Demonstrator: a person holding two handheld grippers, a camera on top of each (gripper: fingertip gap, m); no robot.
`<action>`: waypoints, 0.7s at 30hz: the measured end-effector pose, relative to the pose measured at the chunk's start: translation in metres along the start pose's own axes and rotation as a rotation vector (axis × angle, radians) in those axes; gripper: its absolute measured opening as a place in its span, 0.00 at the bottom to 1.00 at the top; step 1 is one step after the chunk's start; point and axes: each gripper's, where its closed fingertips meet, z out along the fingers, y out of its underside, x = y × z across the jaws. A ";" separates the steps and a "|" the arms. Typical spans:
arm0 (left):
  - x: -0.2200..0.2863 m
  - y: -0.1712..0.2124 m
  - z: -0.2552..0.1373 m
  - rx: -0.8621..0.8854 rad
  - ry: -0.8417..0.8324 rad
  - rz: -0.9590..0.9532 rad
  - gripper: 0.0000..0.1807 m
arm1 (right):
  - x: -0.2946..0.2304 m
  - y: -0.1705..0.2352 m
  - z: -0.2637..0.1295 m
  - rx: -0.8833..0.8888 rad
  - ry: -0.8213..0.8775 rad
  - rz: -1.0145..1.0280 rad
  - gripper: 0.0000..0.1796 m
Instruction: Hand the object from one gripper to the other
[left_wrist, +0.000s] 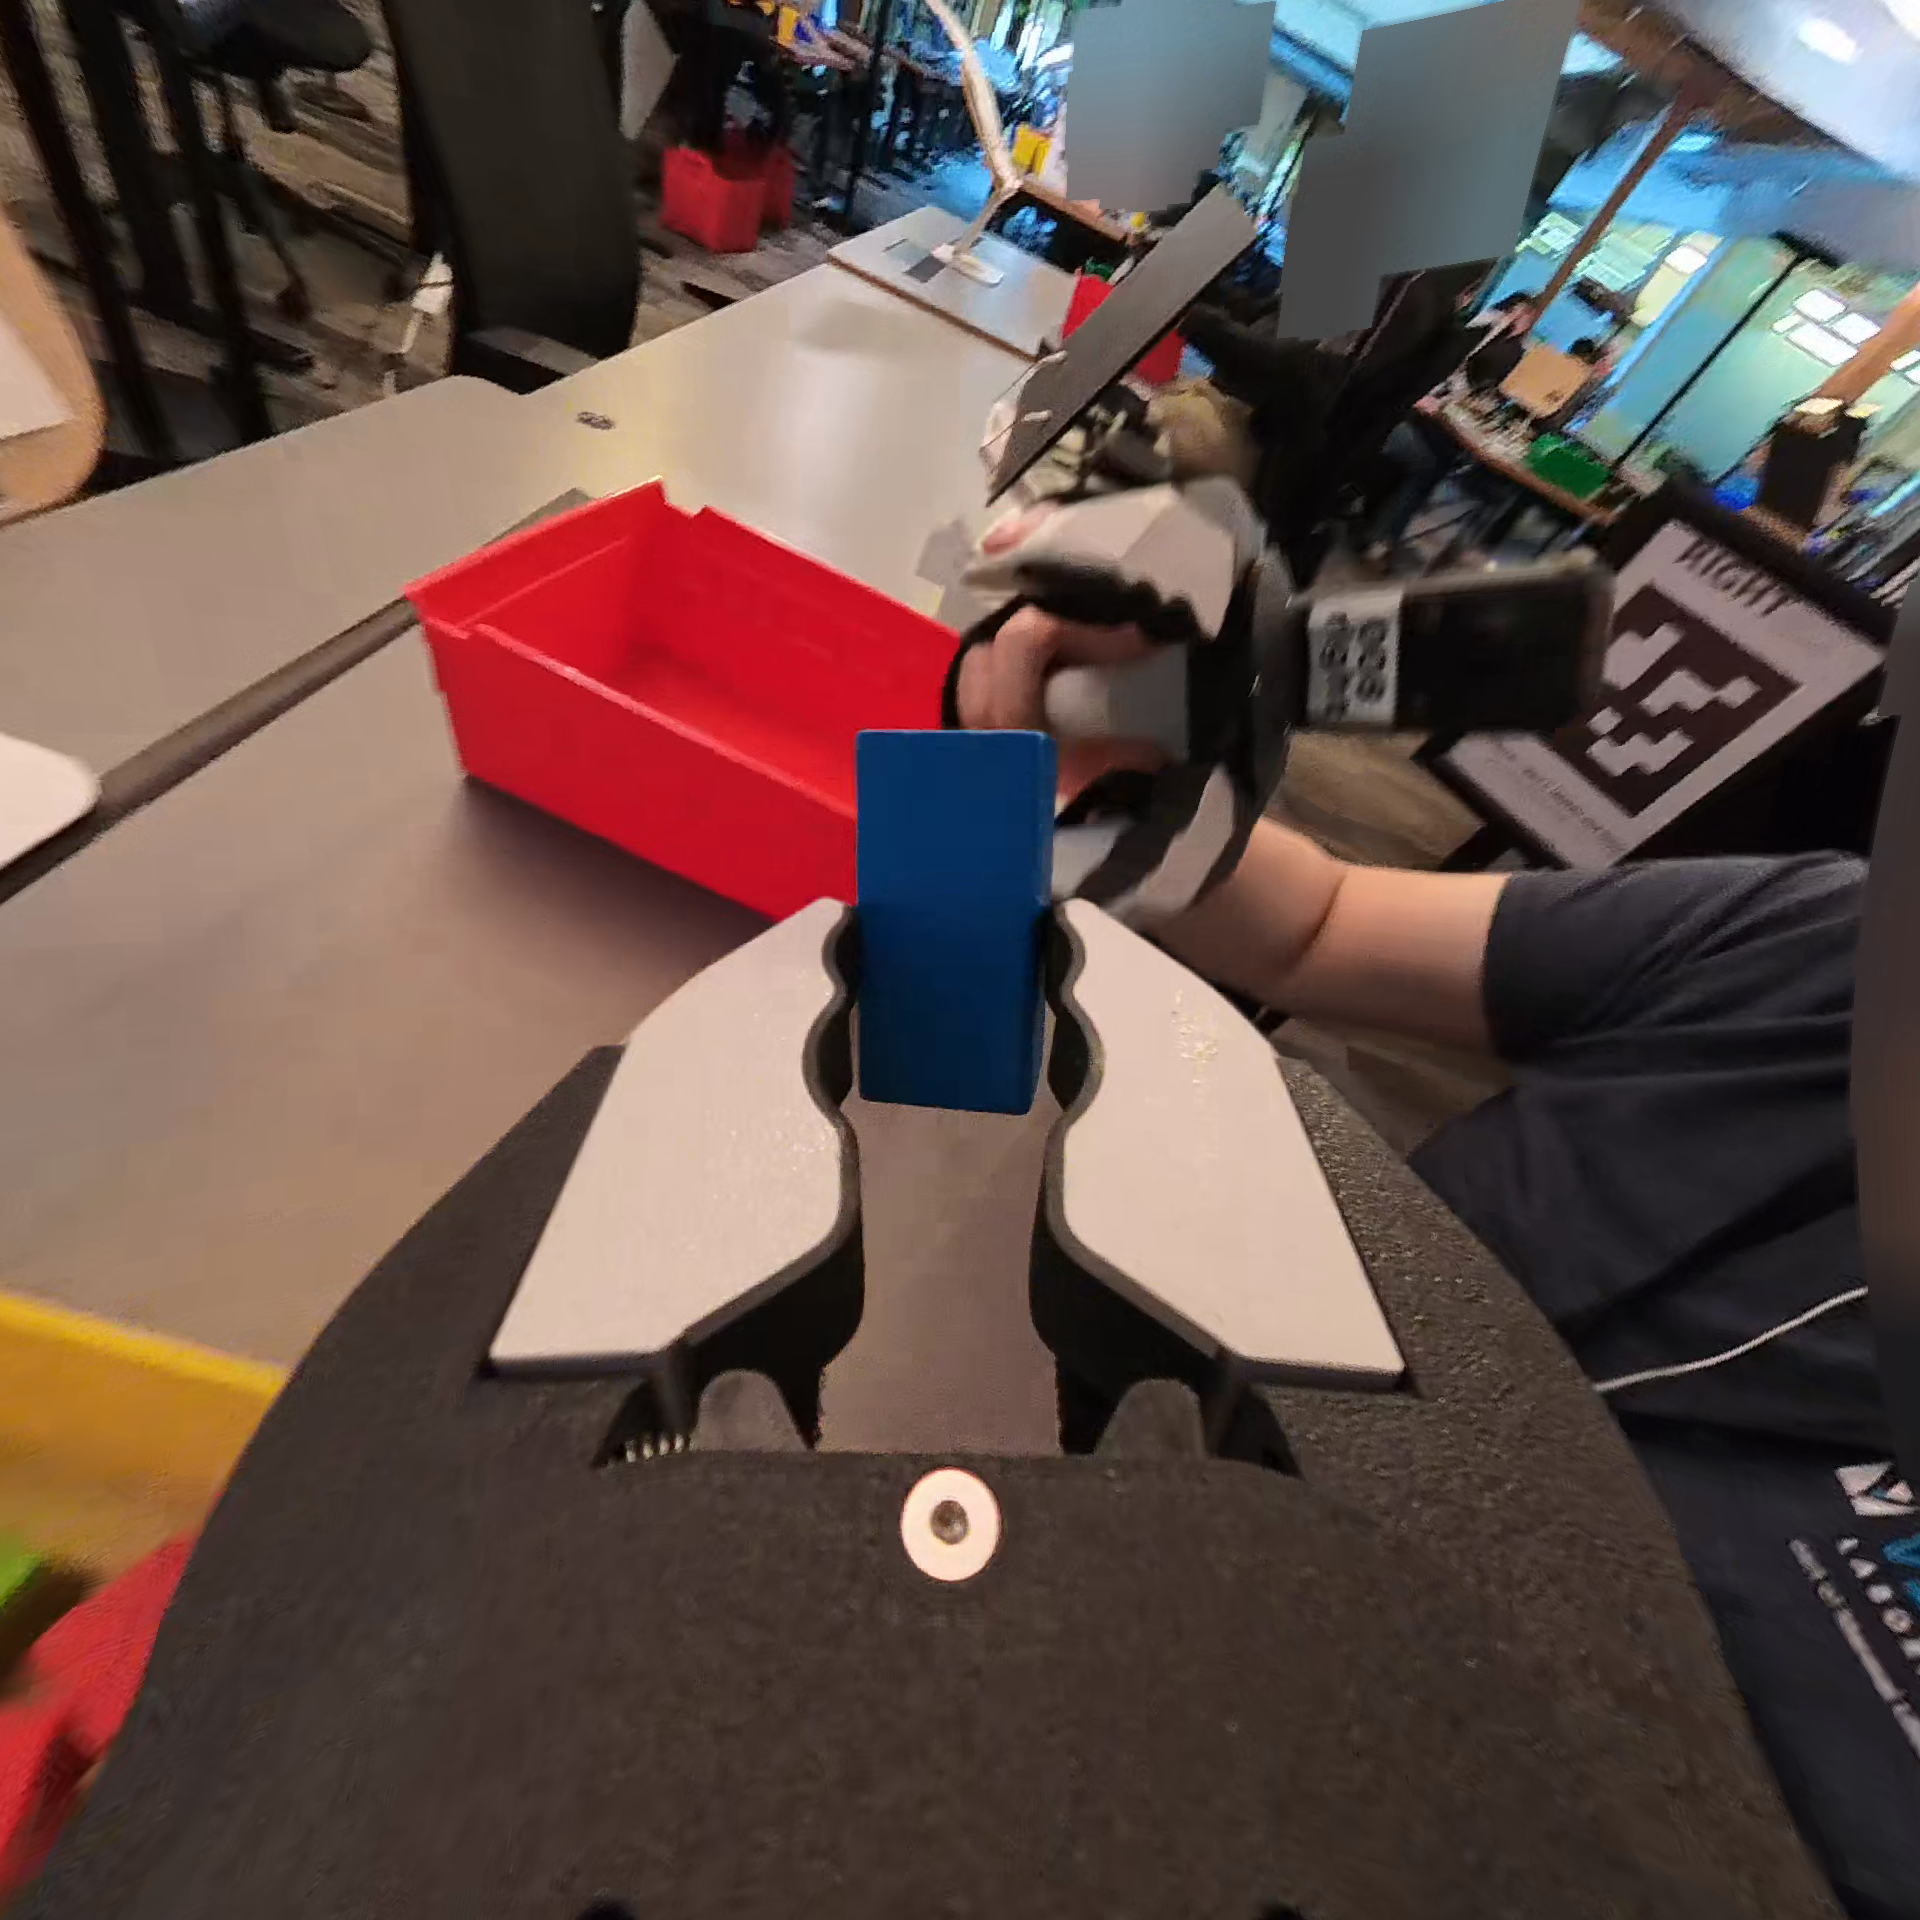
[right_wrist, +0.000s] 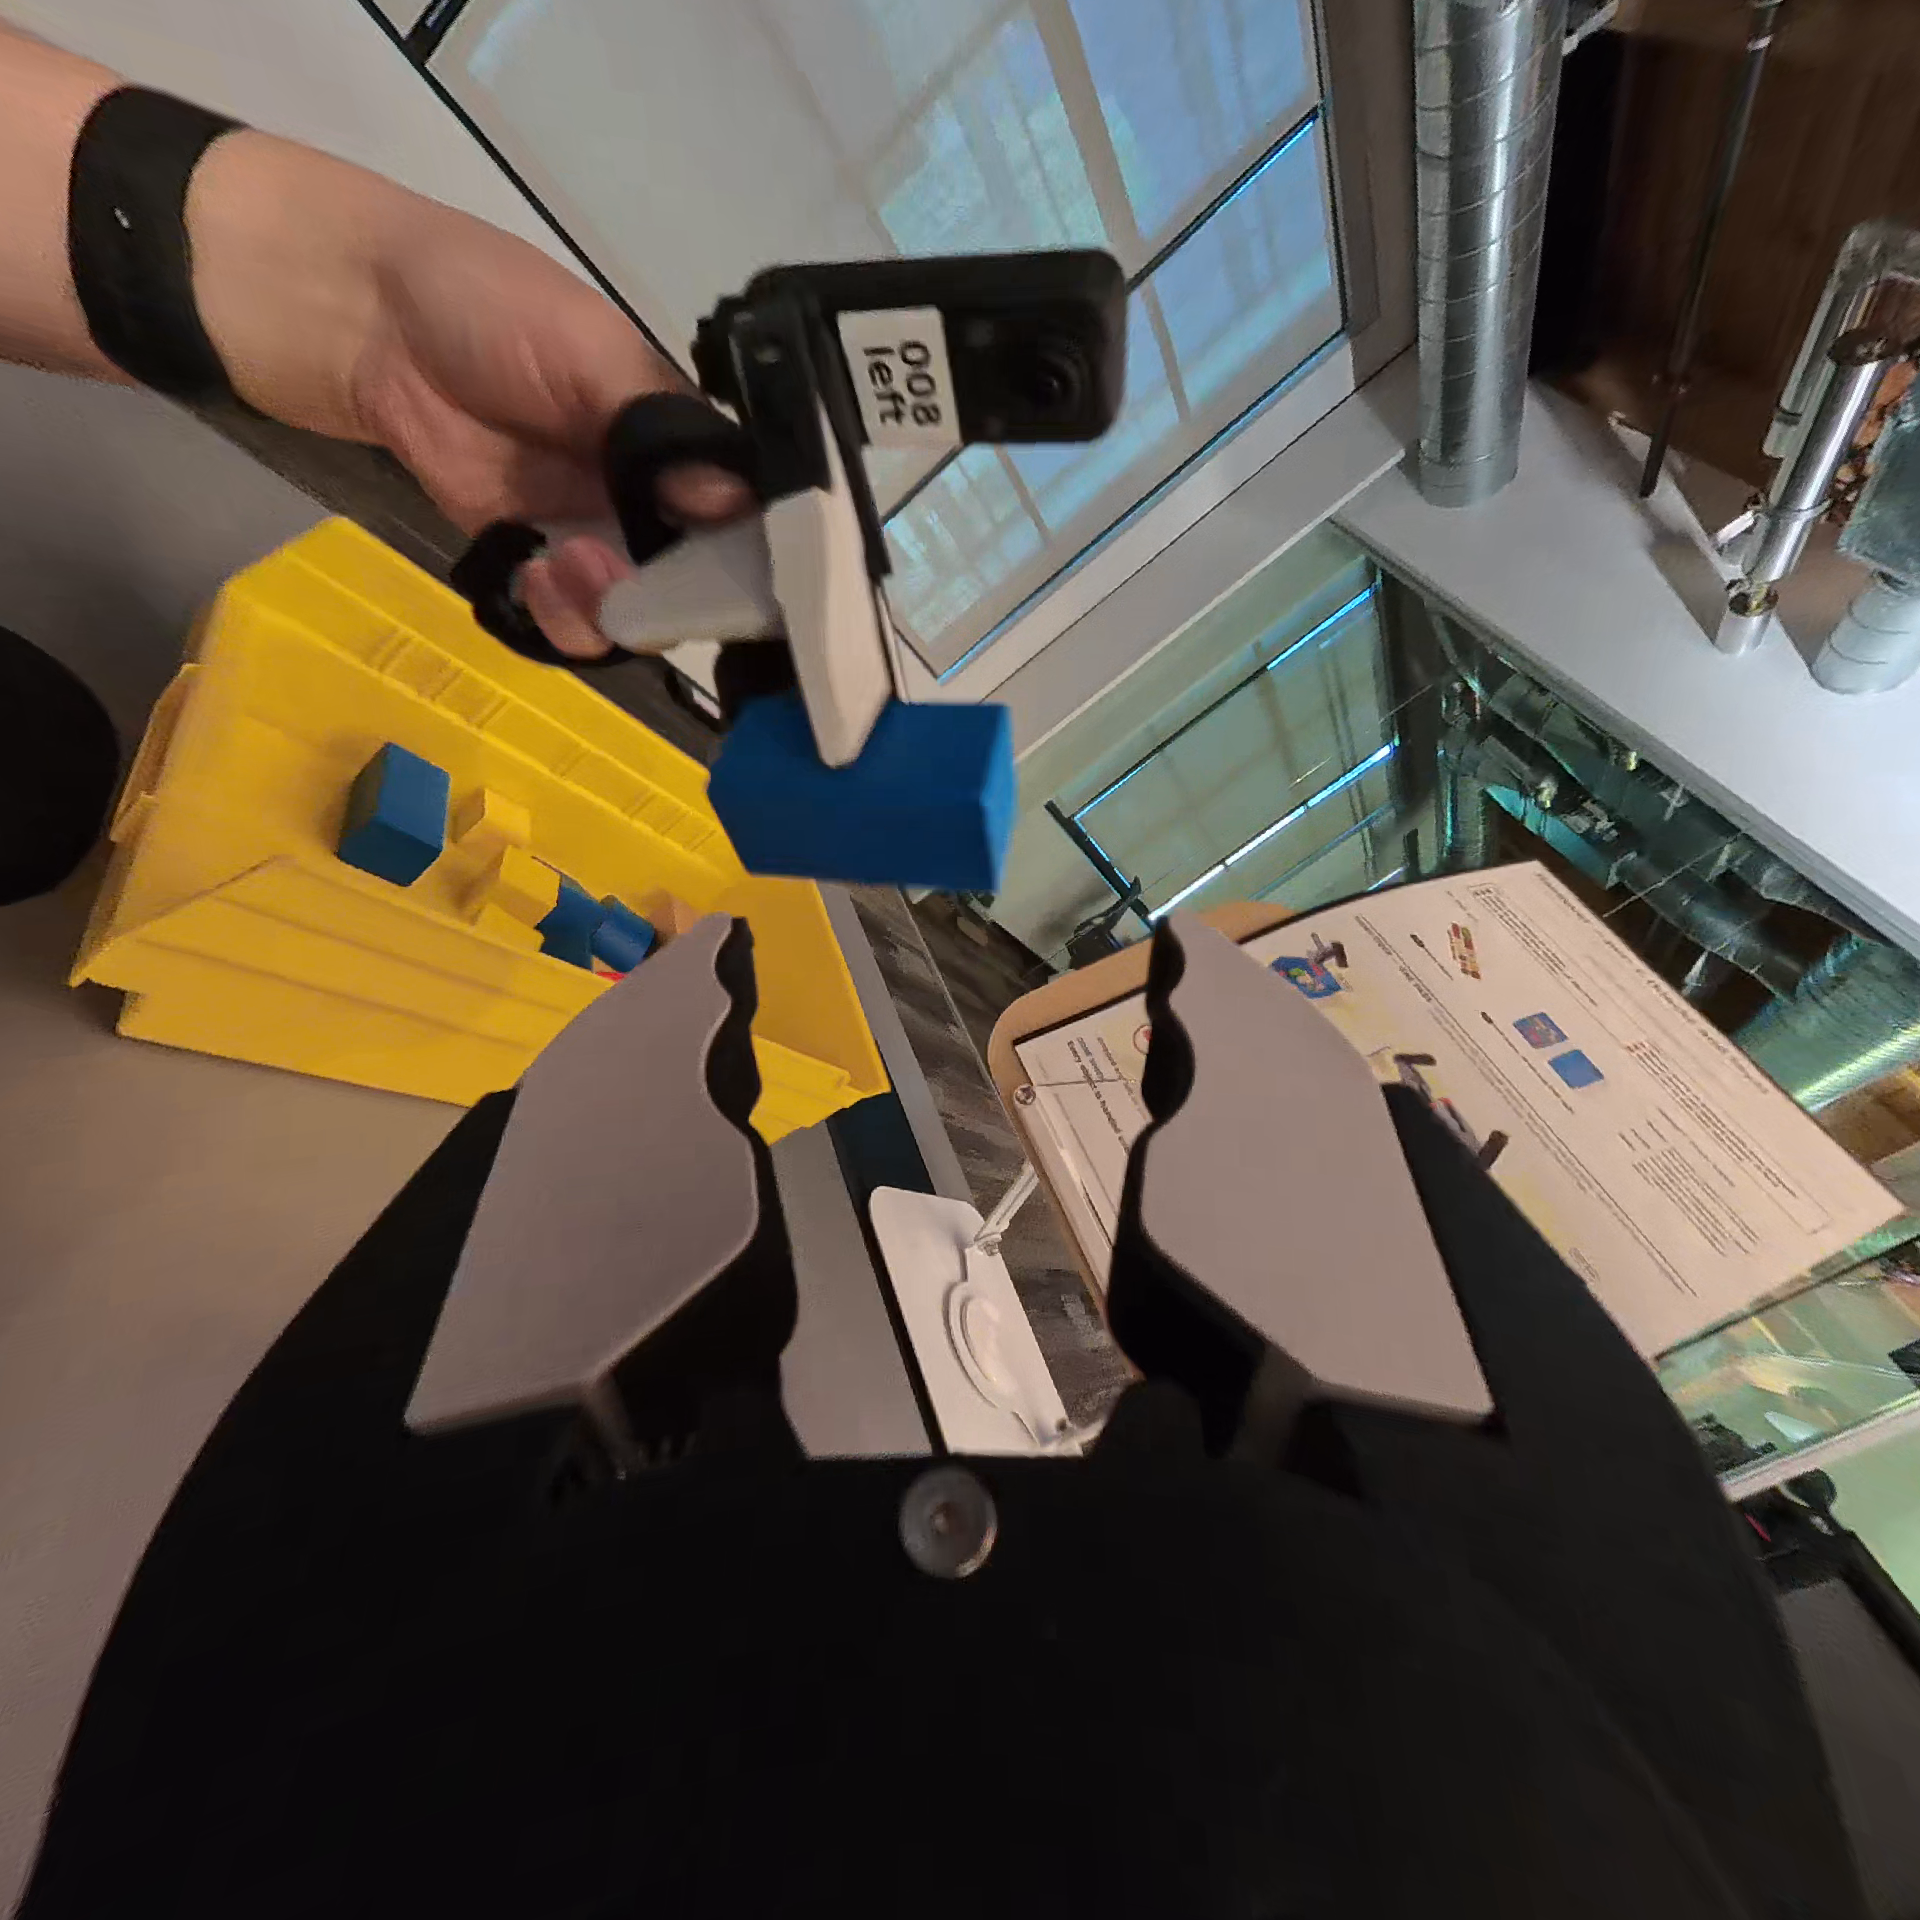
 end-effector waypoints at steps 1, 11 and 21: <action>0.004 -0.005 0.008 0.023 0.034 -0.020 0.19 | -0.002 -0.001 0.002 0.001 0.014 -0.010 0.42; 0.021 -0.032 0.051 0.126 0.246 -0.105 0.19 | 0.024 0.005 -0.006 -0.014 0.183 -0.067 0.38; 0.002 -0.045 0.022 0.215 0.036 0.178 0.29 | 0.076 0.025 -0.036 -0.136 0.259 0.030 0.38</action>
